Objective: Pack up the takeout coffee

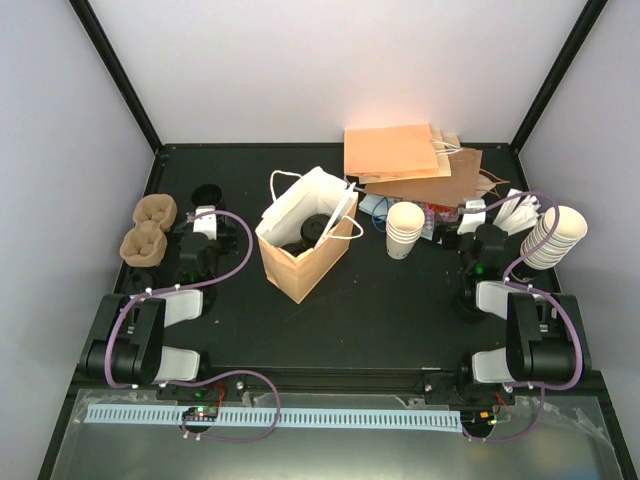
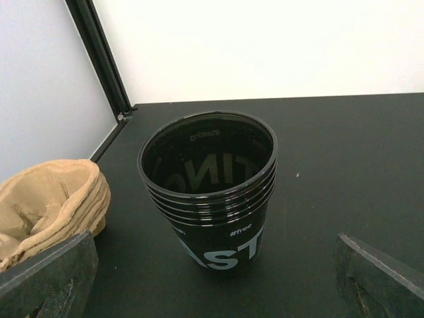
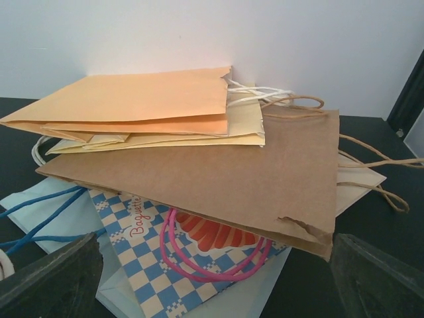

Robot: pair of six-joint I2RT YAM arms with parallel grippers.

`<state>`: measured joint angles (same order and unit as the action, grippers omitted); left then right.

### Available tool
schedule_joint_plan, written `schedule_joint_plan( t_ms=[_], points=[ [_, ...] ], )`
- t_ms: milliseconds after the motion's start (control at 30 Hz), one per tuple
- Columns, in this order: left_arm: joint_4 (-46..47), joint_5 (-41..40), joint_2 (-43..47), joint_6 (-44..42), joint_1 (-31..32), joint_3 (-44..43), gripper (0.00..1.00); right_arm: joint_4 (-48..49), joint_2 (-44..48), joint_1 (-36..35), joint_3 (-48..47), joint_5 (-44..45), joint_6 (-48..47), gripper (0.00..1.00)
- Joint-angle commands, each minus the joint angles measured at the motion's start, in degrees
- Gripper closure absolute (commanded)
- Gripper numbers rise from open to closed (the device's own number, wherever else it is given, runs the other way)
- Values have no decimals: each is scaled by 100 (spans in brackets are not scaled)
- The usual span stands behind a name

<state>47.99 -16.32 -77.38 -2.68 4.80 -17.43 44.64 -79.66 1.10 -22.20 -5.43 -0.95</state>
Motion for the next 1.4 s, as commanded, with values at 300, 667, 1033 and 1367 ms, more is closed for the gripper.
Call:
schedule_joint_plan(
  t_ms=[300, 667, 1033, 1367],
  points=[
    [114, 304, -20, 135, -84, -226, 1, 983, 49, 32, 437, -45, 60, 3],
    [105, 304, -22, 136, -94, -226, 1, 1414, -65, 33, 613, -4, 82, 0],
    [97, 302, -20, 136, -93, -226, 1, 1323, -41, 32, 585, -2, 80, 0],
    [97, 304, -21, 140, -84, -226, 1, 1327, -58, 26, 576, -13, 55, 0]
  ],
)
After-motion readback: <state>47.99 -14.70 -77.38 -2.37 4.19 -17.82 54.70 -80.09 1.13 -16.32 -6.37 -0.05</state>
